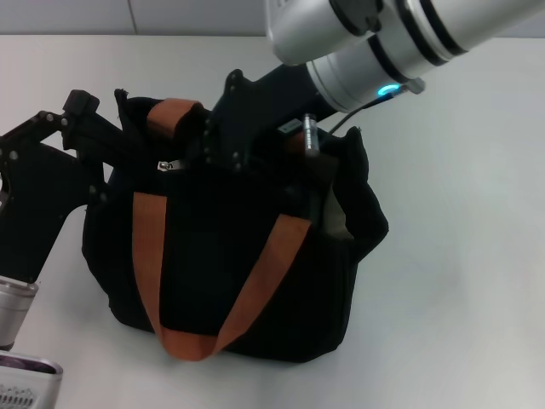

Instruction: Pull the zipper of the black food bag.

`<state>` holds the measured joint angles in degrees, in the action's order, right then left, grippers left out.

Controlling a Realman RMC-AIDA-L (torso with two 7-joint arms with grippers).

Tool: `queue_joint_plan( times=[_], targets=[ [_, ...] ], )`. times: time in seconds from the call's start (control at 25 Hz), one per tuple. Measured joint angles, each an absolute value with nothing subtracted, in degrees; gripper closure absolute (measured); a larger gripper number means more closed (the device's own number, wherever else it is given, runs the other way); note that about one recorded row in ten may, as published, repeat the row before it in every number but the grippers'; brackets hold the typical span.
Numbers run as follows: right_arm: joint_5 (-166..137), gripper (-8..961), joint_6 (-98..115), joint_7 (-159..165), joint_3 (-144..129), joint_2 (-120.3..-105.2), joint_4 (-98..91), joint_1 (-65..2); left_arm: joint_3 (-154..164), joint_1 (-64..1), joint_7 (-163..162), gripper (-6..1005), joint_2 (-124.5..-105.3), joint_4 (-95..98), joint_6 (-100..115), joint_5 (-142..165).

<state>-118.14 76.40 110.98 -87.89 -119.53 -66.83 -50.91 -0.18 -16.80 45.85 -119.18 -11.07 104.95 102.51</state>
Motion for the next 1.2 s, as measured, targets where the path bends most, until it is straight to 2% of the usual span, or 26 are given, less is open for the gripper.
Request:
queue_joint_plan(
  times=[0.16,0.44,0.6,0.76,0.92,1.2],
  targets=[
    [-120.1,955,78.5,113.0,-87.5,-119.50,-69.5,-49.2,-0.2,-16.8,45.8,983,-119.18,-11.1,105.0,102.5],
    [-118.6,912,80.9,113.0,-86.6,-119.58,-75.9,-43.6,-0.2,-16.9,45.7,983,-119.18,-11.2,105.3,102.6],
    [-115.9,887,79.7,112.1,-86.9,-119.63,-76.2,-43.5,0.0,-16.9,45.9,983,-119.18,-11.7,105.5,102.6],
    [-114.7,862,76.5,110.7,-88.1,-119.63,-72.4,-46.4,0.1,-16.9,46.0,983,-119.17,-11.8,105.9,102.6],
    [-114.7,700,74.7,109.7,-90.1,-119.59,-69.1,-48.6,0.1,-16.9,46.0,983,-119.18,-11.7,106.1,102.6],
    [-115.3,621,73.6,109.3,-92.0,-119.60,-66.2,-51.4,0.2,-17.1,46.0,984,-119.18,-11.6,106.2,102.7]
  ],
)
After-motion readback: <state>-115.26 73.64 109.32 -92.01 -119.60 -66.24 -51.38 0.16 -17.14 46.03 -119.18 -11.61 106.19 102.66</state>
